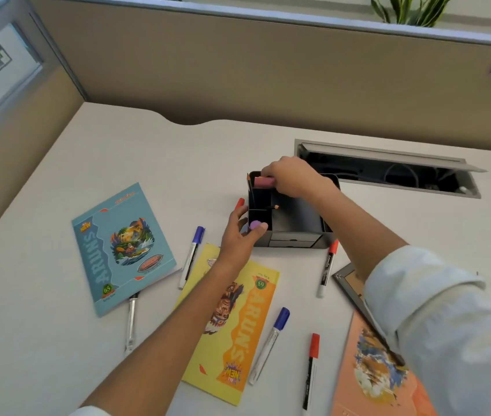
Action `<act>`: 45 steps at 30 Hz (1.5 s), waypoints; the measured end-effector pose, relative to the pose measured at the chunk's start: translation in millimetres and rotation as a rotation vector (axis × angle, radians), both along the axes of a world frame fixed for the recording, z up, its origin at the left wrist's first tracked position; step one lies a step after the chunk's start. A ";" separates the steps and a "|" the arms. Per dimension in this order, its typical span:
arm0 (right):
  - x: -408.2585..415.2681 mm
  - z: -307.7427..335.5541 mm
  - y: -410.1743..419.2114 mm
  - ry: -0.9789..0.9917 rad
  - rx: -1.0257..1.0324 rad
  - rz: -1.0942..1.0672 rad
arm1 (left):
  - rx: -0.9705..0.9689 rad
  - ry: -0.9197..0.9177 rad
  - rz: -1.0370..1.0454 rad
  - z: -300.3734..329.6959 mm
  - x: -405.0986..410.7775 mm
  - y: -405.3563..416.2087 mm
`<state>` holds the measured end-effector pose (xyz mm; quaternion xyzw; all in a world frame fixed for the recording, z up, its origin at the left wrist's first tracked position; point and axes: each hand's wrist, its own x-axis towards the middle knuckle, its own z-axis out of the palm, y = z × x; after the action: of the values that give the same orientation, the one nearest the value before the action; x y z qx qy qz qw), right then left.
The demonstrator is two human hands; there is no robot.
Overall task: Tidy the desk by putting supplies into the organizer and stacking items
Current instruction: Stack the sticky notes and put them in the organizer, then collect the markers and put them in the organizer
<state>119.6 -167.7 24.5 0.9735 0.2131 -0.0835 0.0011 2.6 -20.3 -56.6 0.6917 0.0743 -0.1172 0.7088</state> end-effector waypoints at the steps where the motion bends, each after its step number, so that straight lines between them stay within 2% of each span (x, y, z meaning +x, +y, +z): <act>1: 2.5 1.2 0.6 0.020 -0.013 0.001 | -0.002 -0.001 0.000 -0.6 0.5 0.2; 4: 5.6 2.7 1.1 0.026 -0.018 0.006 | 0.004 0.002 -0.006 -3.1 1.0 1.8; 7: 2.6 -1.9 -2.7 -0.089 -0.002 0.025 | 0.009 0.014 -0.025 -5.2 2.9 4.3; 11: -15.7 -14.0 -17.5 -0.274 0.223 -0.020 | 0.019 0.019 -0.036 -5.1 4.2 5.1; 16: -51.5 -21.5 -43.5 -0.432 0.580 -0.295 | 0.009 0.052 -0.019 -1.0 0.9 2.9; 21: -103.2 -28.5 -74.7 -0.484 0.756 -0.561 | 0.051 0.073 0.033 11.2 -4.8 -3.1; 26: -152.7 -45.5 -100.9 -0.361 0.818 -0.781 | 0.086 0.064 0.047 17.6 -14.9 -4.5; 31: -184.1 -51.1 -108.8 -0.237 0.669 -0.898 | 0.135 0.080 0.055 22.3 -24.7 -4.9; 35: -183.1 -56.7 -94.9 -0.113 0.943 -0.939 | 0.136 0.106 0.075 22.3 -24.7 -5.2; 39: -184.2 -61.6 -86.0 -0.103 0.962 -0.928 | 0.140 0.090 0.086 23.2 -24.8 -1.7; 45: -193.4 -71.9 -75.3 -0.021 0.813 -0.982 | 0.237 0.052 0.093 20.8 -31.5 9.1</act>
<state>-73.9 -243.0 -47.4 0.8811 -0.2433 0.0228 -0.4048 -28.9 -11.2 -35.8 0.7632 0.1381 -0.0927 0.6244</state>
